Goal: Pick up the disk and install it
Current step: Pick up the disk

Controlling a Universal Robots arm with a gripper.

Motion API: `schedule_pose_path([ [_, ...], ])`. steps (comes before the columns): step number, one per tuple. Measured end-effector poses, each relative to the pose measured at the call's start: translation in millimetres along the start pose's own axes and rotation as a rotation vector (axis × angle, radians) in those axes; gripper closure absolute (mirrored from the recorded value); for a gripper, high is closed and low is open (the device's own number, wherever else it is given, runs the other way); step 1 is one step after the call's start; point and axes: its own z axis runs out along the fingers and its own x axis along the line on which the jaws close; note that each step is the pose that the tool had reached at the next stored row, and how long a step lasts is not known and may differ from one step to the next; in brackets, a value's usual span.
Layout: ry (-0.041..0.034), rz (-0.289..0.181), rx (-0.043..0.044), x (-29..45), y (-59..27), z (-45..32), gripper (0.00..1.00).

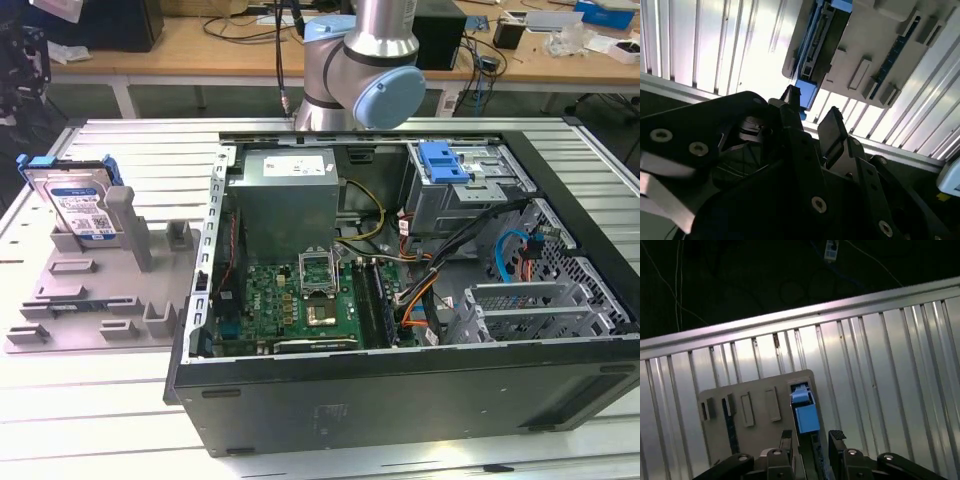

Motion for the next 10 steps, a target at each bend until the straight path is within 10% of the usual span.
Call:
schedule_pose_path([
  [8, 0.0125, -0.109, 0.0145, -0.7, 1.0, 0.1, 0.58],
  [10, 0.0152, -0.113, 0.0377, -0.8, 1.8, 0.3, 0.58],
])
